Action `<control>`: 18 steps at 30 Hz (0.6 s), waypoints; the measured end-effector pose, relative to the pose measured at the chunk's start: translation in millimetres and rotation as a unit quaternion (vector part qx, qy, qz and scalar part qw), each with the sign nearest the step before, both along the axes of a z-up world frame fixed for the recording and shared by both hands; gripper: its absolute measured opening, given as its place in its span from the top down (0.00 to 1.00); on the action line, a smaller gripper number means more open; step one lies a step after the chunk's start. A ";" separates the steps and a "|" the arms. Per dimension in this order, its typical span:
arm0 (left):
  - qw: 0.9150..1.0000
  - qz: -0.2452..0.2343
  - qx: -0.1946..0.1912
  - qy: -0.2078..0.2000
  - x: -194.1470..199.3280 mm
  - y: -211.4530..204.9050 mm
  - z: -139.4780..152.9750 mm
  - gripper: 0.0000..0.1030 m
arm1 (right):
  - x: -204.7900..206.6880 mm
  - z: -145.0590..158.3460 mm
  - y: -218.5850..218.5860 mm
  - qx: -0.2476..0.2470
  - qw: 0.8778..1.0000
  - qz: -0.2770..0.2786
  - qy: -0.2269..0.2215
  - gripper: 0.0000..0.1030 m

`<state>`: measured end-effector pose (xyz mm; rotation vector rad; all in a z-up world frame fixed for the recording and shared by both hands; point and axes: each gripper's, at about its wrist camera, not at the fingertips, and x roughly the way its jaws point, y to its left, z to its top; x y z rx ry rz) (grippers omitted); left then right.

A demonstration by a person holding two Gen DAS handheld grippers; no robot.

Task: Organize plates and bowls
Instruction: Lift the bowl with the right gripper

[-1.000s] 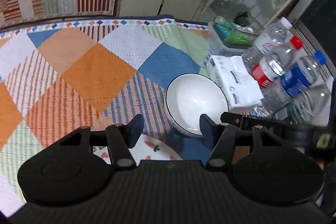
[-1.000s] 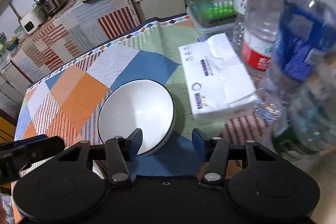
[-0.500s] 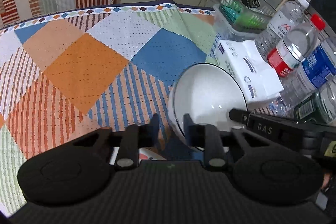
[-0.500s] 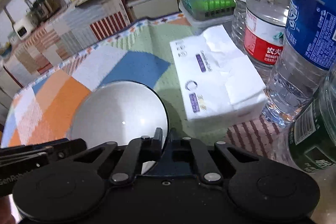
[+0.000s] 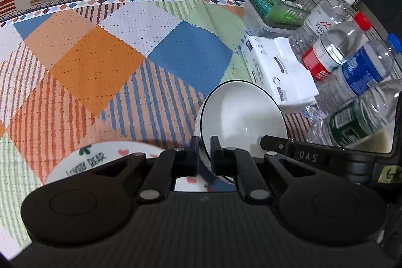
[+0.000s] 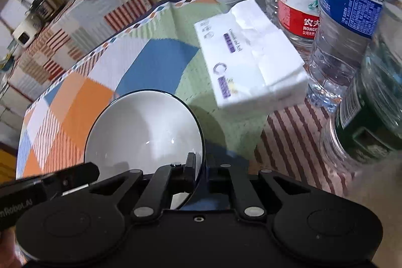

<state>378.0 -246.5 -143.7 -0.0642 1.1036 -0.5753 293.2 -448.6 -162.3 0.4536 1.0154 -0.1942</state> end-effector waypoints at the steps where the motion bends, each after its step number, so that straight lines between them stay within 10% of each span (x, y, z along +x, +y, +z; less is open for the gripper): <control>1: 1.000 -0.001 0.001 -0.001 -3.0 1.7 2.5 0.92 | -2.3 1.9 2.9 -0.007 1.000 0.008 0.003 0.89; 18: 1.000 -0.018 -0.009 -0.022 -73.7 31.1 66.9 0.92 | -64.0 68.7 33.1 -0.049 0.996 0.072 -0.026 0.88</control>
